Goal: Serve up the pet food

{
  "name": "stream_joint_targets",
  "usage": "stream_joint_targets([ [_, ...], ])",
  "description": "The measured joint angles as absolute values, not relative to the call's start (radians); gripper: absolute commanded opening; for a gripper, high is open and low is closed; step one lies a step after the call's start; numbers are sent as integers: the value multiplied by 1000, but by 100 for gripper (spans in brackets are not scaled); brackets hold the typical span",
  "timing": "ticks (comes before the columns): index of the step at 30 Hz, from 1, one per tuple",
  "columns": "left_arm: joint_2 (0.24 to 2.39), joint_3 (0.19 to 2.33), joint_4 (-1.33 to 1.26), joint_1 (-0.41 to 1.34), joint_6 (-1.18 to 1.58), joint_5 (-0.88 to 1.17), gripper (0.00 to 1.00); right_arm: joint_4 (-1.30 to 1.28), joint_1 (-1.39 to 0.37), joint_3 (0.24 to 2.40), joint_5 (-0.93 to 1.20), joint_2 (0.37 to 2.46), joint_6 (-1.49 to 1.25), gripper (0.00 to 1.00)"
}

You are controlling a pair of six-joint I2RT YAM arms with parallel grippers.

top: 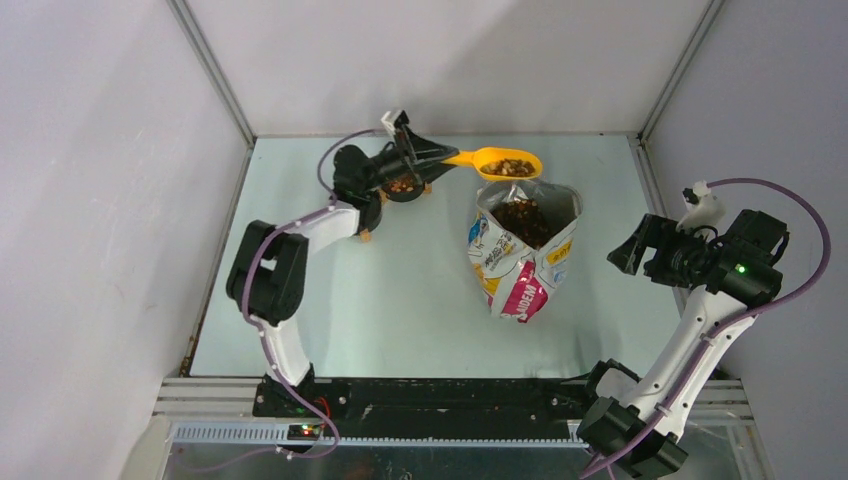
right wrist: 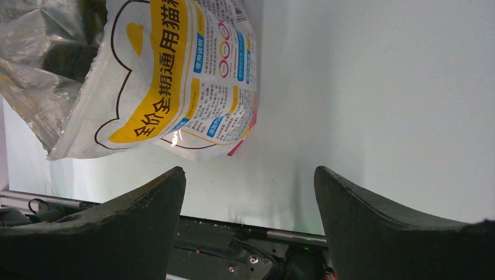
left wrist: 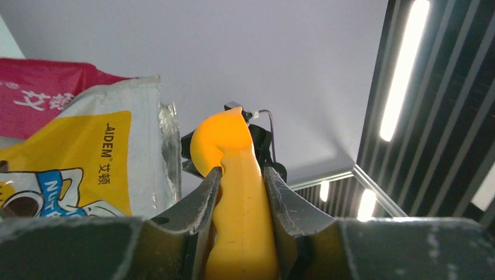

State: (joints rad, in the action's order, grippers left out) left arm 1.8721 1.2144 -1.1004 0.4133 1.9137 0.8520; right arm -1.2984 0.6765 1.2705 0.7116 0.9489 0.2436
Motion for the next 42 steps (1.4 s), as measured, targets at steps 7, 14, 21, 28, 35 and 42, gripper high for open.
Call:
stream_joint_targets([
  [7, 1748, 1209, -953, 273, 1789, 883, 0, -1298, 677, 1271, 752, 949, 239, 83],
  [14, 1707, 1144, -859, 118, 1690, 917, 0, -1272, 676, 1271, 807, 951, 209, 83],
  [21, 1707, 1052, -804, -83, 1626, 930, 0, -1253, 671, 1271, 841, 953, 191, 83],
  [28, 1709, 977, -863, -253, 1604, 951, 0, -1255, 670, 1271, 845, 953, 192, 83],
  [35, 1762, 948, -956, -333, 1579, 974, 0, -1262, 671, 1271, 850, 952, 200, 83],
  [42, 1797, 944, -877, -420, 1436, 974, 0, -1262, 670, 1271, 850, 950, 212, 83],
])
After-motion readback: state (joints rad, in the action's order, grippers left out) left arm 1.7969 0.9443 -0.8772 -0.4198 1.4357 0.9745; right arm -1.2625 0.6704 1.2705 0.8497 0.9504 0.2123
